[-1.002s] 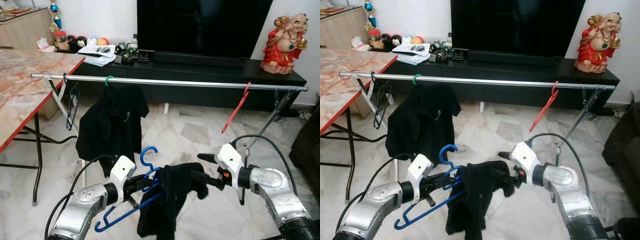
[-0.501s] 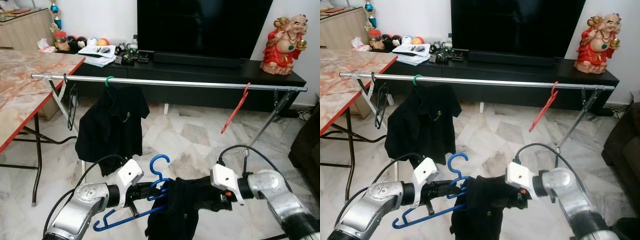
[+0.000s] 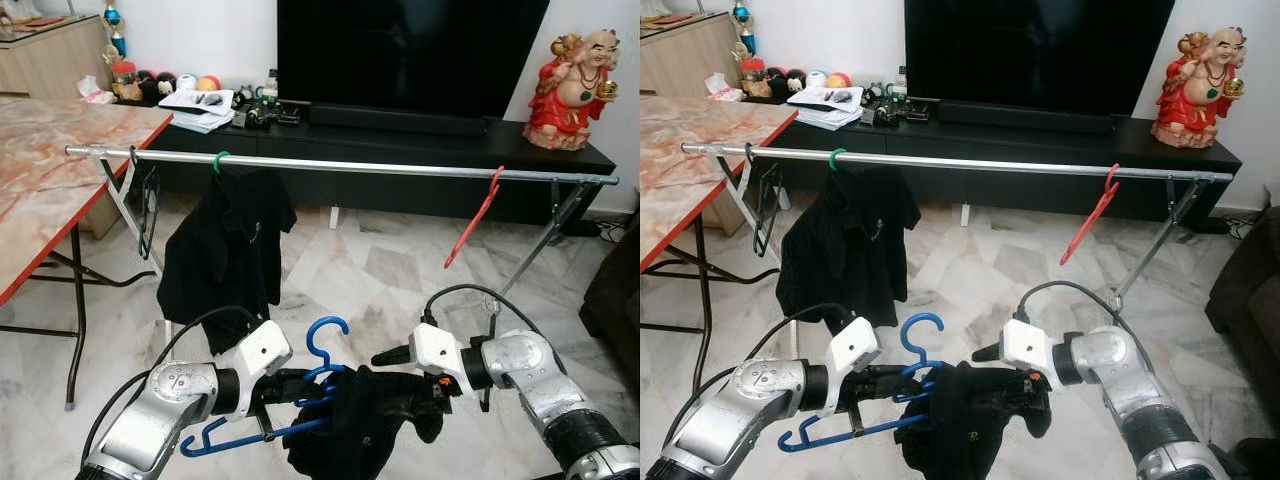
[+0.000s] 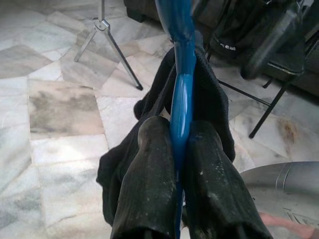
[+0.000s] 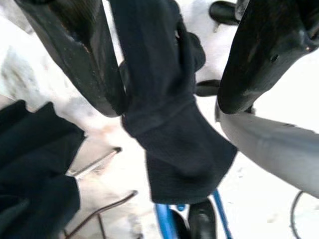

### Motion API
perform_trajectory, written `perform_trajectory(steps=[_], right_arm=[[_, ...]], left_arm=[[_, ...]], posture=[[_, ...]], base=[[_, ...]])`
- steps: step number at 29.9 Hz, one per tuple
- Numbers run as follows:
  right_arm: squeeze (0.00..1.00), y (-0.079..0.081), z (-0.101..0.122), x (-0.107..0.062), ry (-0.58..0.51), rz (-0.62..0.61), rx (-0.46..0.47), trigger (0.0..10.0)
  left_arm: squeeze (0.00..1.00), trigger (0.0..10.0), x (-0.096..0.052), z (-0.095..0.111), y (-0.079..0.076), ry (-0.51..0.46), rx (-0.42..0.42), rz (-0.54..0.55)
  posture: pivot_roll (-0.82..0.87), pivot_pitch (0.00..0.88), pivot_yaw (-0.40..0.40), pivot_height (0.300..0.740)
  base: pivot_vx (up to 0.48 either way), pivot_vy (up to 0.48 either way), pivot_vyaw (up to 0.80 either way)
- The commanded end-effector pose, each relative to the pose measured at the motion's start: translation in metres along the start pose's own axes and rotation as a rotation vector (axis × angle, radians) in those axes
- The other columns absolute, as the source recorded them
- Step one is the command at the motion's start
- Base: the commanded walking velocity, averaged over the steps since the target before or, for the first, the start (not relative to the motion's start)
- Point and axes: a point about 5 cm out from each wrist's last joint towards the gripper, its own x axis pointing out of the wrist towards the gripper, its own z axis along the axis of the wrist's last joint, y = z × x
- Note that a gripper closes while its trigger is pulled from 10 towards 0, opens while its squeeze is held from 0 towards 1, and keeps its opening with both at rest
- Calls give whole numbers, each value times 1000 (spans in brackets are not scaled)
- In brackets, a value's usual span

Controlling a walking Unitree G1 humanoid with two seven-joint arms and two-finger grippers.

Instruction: Hang hanger

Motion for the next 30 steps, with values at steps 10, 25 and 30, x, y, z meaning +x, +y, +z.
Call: perform_trajectory(steps=[10, 25, 30], right_arm=[[0, -2, 1, 11, -21, 2, 14, 10000], [0, 7, -1, 21, -41, 109, 47, 0], [0, 9, -5, 21, -29, 123, 65, 0]], left_arm=[[0, 10000, 8, 21, -8, -31, 88, -71], [0, 10000, 13, 33, -17, -35, 144, -142], [0, 10000, 13, 33, -17, -35, 146, -144]], posture=[[167, 0, -88, 740], [172, 0, -92, 740], [170, 0, -93, 740]], base=[[0, 0, 0], [0, 0, 0], [0, 0, 0]])
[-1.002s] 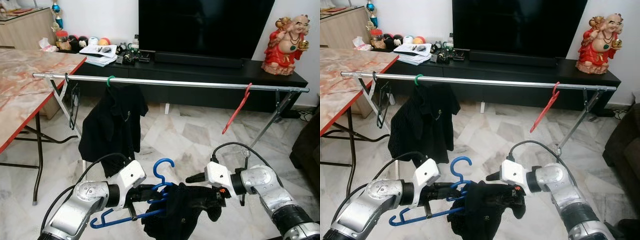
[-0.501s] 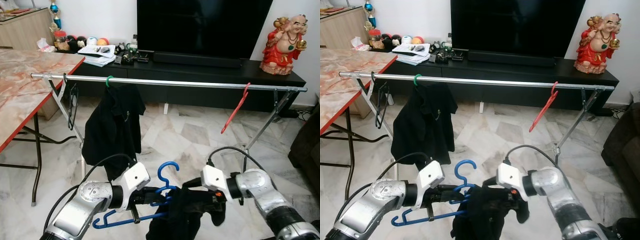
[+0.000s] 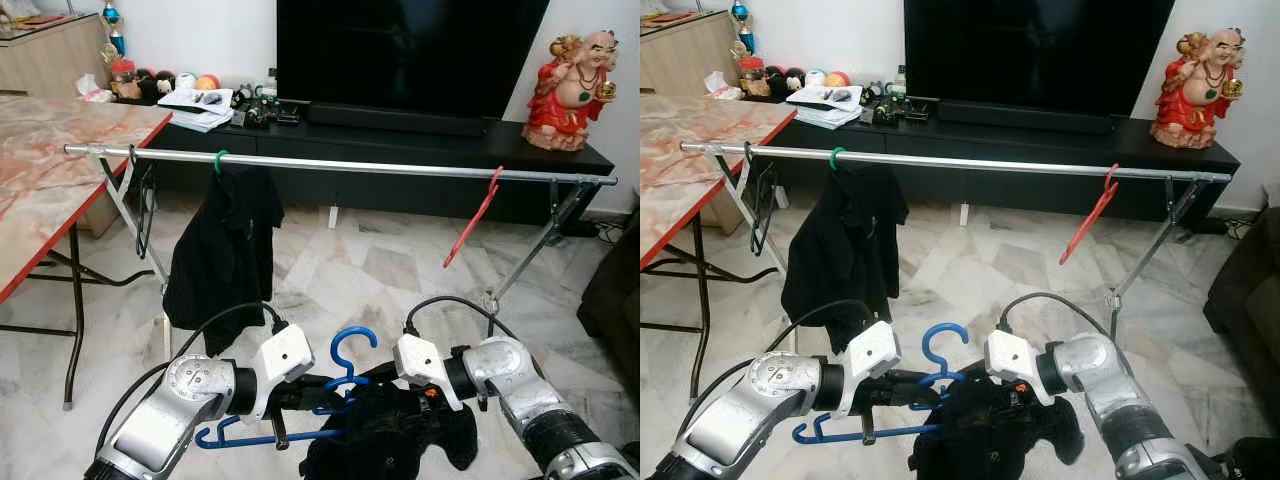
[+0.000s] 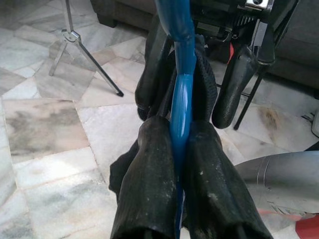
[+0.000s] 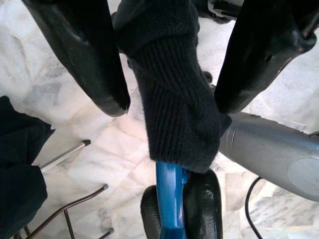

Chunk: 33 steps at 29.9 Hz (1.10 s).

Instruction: Hang hanger

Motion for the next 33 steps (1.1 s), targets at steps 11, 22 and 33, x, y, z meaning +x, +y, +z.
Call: perform_trajectory(steps=[11, 22, 33], right_arm=[[0, 6, -6, 8, 1, 45, 46, 0], [0, 8, -7, 12, -14, 64, 64, 0], [0, 14, -9, 17, -27, 92, 77, 0]], left_arm=[[0, 10000, 5, 21, 1, -40, 79, -19], [0, 10000, 6, 23, 0, -44, 86, -26], [0, 10000, 9, 30, 6, -78, 106, 7]], posture=[[174, 0, -96, 740], [176, 0, -93, 740], [167, 0, -88, 740]], base=[[0, 0, 0], [0, 0, 0], [0, 0, 0]])
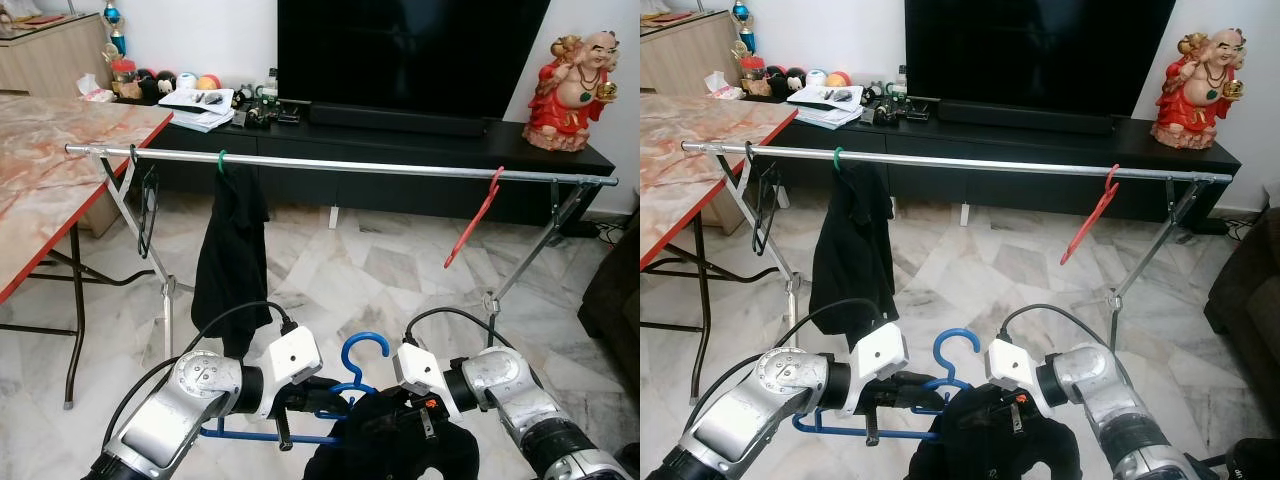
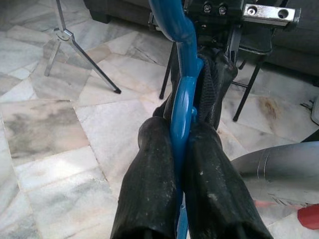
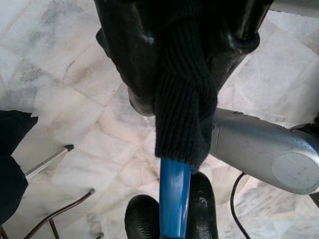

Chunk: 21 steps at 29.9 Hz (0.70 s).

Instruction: Hang hanger

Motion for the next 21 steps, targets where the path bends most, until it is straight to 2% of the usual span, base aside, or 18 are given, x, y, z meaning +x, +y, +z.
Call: perform_trajectory(steps=[1, 6, 13, 14, 15, 16, 21], right_arm=[[0, 6, 0, 10, -6, 56, -6, 0], [0, 8, -2, 14, -10, 62, -1, 0], [0, 11, -8, 17, 26, 69, -6, 0], [0, 12, -8, 18, 30, 70, -8, 0], [0, 12, -8, 18, 30, 70, -8, 0], [0, 12, -8, 19, 28, 62, -5, 0], [0, 13, -13, 22, 83, 57, -20, 0]], left_arm=[[0, 10000, 0, 24, 8, -96, 66, 38], [0, 10000, 0, 18, 8, -62, 64, 43], [0, 10000, 1, 19, 8, -82, 70, 34], [47, 10000, 1, 20, 7, -86, 68, 26], [47, 10000, 1, 20, 7, -86, 68, 26], [1000, 10000, 1, 21, 7, -90, 58, 20], [1000, 10000, -6, 20, 7, -79, 55, 17]], posture=[[167, 0, -85, 740], [163, 0, -80, 740], [152, 0, -72, 740], [159, 0, -71, 740], [159, 0, -71, 740], [159, 0, -71, 740], [163, 0, -71, 740]], base=[[0, 0, 0], [0, 0, 0], [0, 0, 0], [0, 0, 0], [0, 0, 0], [0, 0, 0], [0, 0, 0]])
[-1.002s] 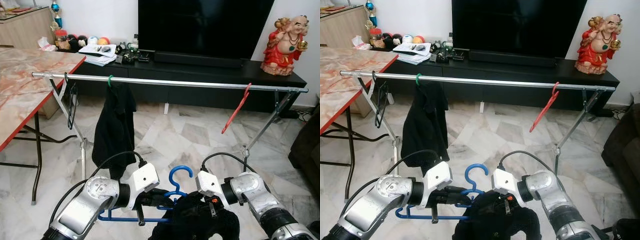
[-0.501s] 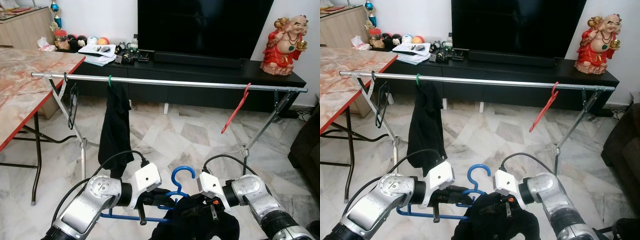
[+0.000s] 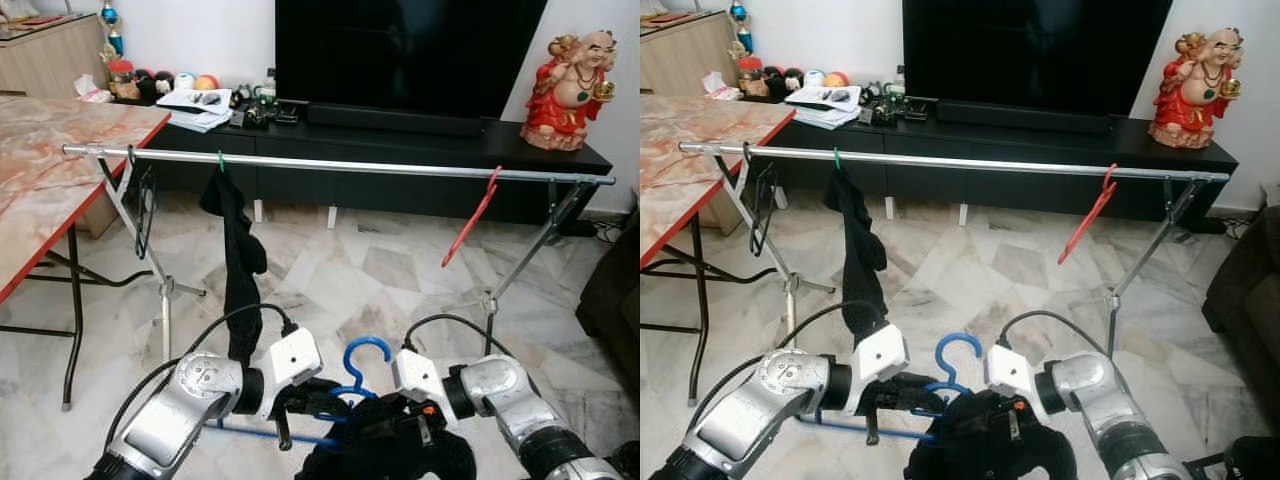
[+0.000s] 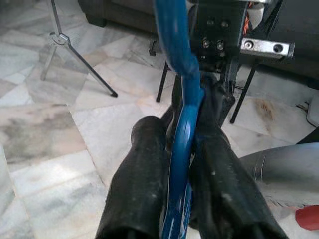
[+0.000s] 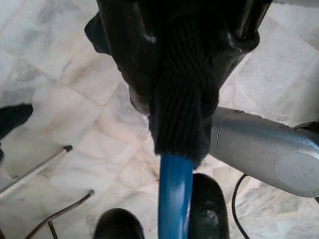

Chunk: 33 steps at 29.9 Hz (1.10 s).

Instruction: Hang hanger

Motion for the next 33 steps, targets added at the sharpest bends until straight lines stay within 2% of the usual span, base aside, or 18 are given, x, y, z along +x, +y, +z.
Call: perform_trajectory(steps=[1, 11, 16, 18, 21, 23, 25, 27, 28, 30, 32, 33], right_arm=[[0, 6, -7, 6, 52, 49, -7, 0], [0, 4, -16, 2, 111, -19, 4, 0], [0, -2, -20, -3, 134, -121, 3, 0], [0, -15, -18, -12, 130, -312, 18, 0], [0, -28, -15, -24, 134, -497, 20, 0], [0, -29, -15, -26, 129, -512, 22, 0], [0, -34, -9, -38, 85, -571, 12, 0], [0, -37, -6, -45, 70, -616, 12, 0], [0, -38, -6, -46, 68, -620, 14, 0], [0, -42, -3, -52, 85, -673, 9, 0], [0, -44, 0, -53, 71, -688, 2, 0], [0, -46, 5, -53, 51, -702, -9, 0]], left_arm=[[1000, 10000, -7, 20, 7, -66, 51, 31], [1000, 10000, -22, 13, 5, -19, 37, -2], [1000, 10000, -32, 11, 7, -1, 32, 21], [1000, 10000, -42, 8, 15, -3, 18, 102], [1000, 10000, -50, 3, 21, -25, -15, 198], [1000, 10000, -51, 1, 22, -31, -28, 213], [1000, 10000, -55, -9, 23, -30, -64, 284], [1000, 10000, -55, -14, 23, -22, -65, 321], [0, 10000, -55, -15, 23, -19, -63, 327], [0, 10000, -51, -26, 20, -19, -122, 343], [0, 10000, -49, -31, 20, -26, -148, 366], [0, 10000, -48, -37, 23, -17, -147, 412]], posture=[[164, 0, -73, 740], [167, 0, -78, 740], [172, 0, -80, 740], [173, 0, -79, 740], [177, 0, -75, 740], [177, 0, -75, 740], [168, 0, -78, 740], [167, 0, -78, 740], [167, 0, -78, 740], [160, 0, -77, 740], [160, 0, -77, 740], [160, 0, -77, 740]], base=[[0, 0, 0], [0, 0, 0], [0, 0, 0], [0, 0, 0], [0, 0, 0], [0, 0, 0], [0, 0, 0], [0, 0, 0], [0, 0, 0], [0, 0, 0], [0, 0, 0], [0, 0, 0]])
